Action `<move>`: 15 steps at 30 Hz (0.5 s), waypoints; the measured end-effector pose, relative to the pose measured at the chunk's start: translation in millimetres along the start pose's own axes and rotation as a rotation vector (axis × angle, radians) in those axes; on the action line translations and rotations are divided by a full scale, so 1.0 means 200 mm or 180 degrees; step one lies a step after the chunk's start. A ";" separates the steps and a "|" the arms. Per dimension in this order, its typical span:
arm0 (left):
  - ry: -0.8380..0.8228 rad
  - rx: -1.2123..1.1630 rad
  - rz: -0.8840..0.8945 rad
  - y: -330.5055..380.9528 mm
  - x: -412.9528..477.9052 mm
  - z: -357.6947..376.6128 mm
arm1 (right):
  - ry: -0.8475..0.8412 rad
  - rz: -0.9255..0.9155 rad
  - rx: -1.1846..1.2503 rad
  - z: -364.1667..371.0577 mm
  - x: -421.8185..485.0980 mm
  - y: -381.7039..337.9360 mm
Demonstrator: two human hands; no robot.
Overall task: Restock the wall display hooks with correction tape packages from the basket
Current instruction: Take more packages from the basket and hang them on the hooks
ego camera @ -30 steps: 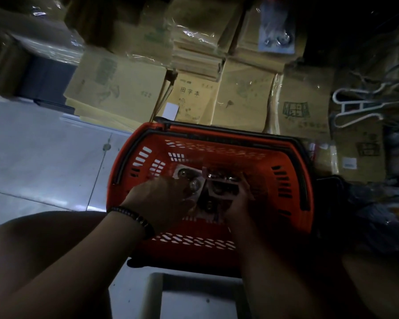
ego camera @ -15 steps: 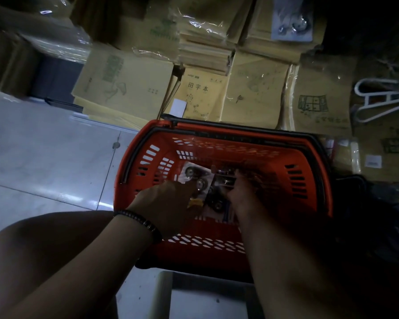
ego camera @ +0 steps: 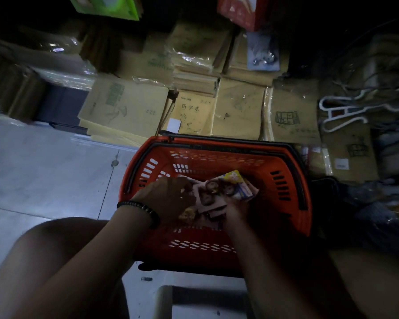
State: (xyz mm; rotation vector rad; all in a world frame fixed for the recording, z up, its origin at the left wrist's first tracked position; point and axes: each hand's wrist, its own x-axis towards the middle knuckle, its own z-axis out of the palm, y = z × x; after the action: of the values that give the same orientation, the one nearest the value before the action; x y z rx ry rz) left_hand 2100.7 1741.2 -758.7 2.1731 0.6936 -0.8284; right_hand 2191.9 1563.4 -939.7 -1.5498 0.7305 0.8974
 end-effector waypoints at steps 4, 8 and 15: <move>0.0499 -0.0275 -0.0097 -0.06 -0.03 -0.02 | -0.0596 0.0034 0.0086 -0.02 -0.16 -0.01; 0.1022 -0.0784 -0.0115 -0.04 -0.14 -0.05 | -0.0924 -0.0716 -0.0002 -0.10 -0.51 -0.20; -0.0095 -0.3664 0.0150 0.06 -0.43 -0.06 | -0.1647 -0.1638 -0.0205 -0.25 -1.00 -0.45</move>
State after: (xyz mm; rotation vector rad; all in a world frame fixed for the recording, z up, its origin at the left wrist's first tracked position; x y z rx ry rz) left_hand 2056.1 1723.8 -685.6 1.1198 0.8160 -0.2753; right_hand 2172.9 1524.0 -718.3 -1.3793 -0.0702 0.8750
